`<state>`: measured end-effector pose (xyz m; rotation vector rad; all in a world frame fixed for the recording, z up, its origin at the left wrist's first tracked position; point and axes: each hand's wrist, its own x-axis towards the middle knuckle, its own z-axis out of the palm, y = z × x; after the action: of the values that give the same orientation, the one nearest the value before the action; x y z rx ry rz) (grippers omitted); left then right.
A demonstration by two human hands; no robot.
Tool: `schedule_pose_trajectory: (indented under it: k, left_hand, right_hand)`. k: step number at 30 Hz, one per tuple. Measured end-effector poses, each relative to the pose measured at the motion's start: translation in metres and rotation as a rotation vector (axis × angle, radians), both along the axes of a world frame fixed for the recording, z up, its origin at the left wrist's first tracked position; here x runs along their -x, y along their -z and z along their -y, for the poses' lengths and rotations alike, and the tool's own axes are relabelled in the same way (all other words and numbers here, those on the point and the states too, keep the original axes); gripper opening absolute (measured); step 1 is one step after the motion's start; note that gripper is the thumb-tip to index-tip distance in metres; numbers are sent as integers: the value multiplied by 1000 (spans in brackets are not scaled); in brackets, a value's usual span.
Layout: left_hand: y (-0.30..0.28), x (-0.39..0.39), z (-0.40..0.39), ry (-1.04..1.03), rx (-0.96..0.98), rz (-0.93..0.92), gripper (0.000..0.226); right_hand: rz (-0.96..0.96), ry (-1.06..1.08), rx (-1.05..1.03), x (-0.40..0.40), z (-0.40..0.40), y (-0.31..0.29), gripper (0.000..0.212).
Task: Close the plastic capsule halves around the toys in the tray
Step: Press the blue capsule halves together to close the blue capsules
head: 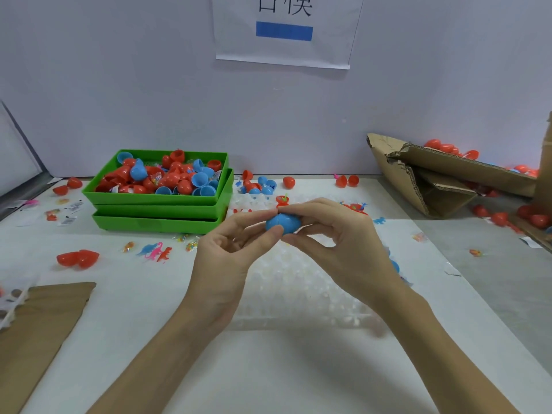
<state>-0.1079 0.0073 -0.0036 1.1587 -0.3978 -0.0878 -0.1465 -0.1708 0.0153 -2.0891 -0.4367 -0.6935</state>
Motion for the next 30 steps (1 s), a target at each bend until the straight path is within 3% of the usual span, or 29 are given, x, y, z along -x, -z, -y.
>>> schedule_pose_trajectory:
  k: [7, 15, 20, 23, 26, 30]
  left_hand:
    - [-4, 0, -6, -20, 19, 45, 35]
    - [-5, 1, -11, -143, -121, 105, 25]
    - [-3, 7, -2, -228, -87, 51, 24]
    - [-4, 14, 2, -261, -137, 130, 21]
    - [-2, 18, 6, -316, -180, 262, 23]
    - [-1, 18, 7, -314, -169, 272, 23]
  right_hand:
    - [50, -36, -68, 2, -8, 0, 35]
    - [158, 86, 178, 0, -13, 5, 38]
    - [-1, 95, 190, 1, -28, 13, 63]
    - [-52, 186, 170, 2, -41, 20, 78]
    - [-30, 303, 105, 2, -46, 25, 65]
    - [-31, 302, 108, 3, -49, 26, 52]
